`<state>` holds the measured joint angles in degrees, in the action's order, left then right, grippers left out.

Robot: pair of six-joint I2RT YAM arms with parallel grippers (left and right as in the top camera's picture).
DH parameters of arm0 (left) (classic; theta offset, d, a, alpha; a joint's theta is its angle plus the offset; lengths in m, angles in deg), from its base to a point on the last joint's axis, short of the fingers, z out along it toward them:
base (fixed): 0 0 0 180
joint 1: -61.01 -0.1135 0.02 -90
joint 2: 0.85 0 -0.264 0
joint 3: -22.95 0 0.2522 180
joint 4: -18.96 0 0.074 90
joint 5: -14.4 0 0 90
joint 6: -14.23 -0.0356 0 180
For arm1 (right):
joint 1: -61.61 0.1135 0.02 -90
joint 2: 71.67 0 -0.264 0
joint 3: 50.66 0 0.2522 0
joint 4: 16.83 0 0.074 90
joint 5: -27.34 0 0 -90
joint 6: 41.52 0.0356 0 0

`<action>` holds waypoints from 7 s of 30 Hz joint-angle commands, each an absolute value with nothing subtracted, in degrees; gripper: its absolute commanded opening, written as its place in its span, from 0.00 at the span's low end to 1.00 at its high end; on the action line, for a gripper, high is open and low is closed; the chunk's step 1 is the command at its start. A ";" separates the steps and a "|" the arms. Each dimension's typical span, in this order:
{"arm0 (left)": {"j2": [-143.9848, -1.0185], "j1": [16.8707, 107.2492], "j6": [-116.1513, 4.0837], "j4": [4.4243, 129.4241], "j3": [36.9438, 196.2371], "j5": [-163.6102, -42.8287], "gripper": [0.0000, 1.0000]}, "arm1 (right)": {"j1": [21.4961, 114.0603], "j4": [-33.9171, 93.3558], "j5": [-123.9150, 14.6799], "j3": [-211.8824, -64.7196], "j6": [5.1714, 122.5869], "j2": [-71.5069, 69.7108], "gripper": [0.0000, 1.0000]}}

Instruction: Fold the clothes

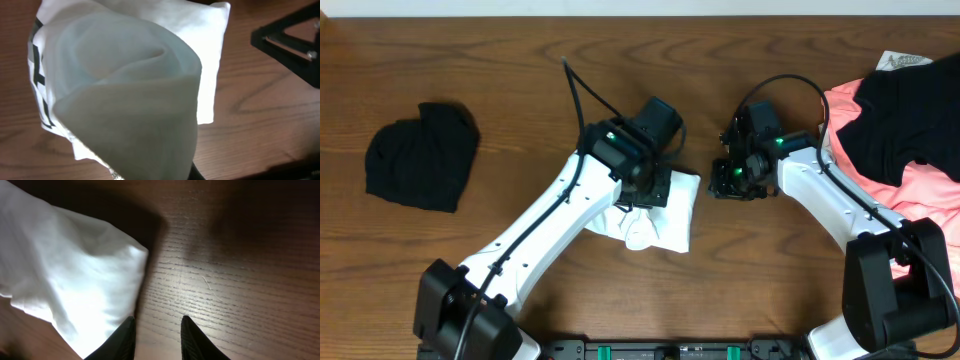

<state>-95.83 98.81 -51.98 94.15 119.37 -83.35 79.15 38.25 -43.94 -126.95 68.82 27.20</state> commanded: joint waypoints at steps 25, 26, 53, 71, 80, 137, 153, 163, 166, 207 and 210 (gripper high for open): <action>-96.01 104.30 -52.50 85.82 120.17 -90.56 0.34 | 78.37 40.94 -50.91 -127.58 68.16 26.91 0.29; -96.01 104.23 -53.12 85.95 120.17 -90.50 0.34 | 77.91 41.18 -50.91 -127.58 68.14 26.91 0.29; -93.60 67.16 -53.71 93.10 120.09 -77.01 0.34 | 80.29 23.46 3.42 -133.72 55.57 25.34 0.31; -93.71 65.90 -54.36 93.10 120.04 -74.85 0.39 | 93.19 7.94 0.32 -133.61 72.27 43.48 0.31; -93.71 65.90 -54.36 93.10 120.02 -74.85 0.39 | 91.50 11.13 -6.89 -131.97 70.61 50.94 0.32; -93.71 65.90 -55.63 93.10 120.02 -74.87 0.45 | 89.43 17.25 -24.75 -123.69 67.27 40.14 0.38; -93.71 65.90 -55.63 93.12 120.02 -74.87 0.45 | 89.01 18.23 -28.97 -122.66 67.94 43.20 0.37; -93.71 65.90 -55.63 93.75 120.02 -74.87 0.47 | 89.01 21.49 -26.45 -126.88 57.26 30.39 0.40; -93.71 65.90 -55.63 93.73 120.02 -74.89 0.48 | 89.06 24.83 -29.60 -128.85 53.63 23.96 0.40; -93.71 65.90 -55.61 94.43 120.02 -74.94 0.55 | 99.79 28.81 -40.14 -120.11 64.01 28.77 0.29; -93.71 65.90 -55.61 94.65 120.02 -74.91 0.55 | 100.86 23.09 -40.16 -120.11 67.16 28.77 0.30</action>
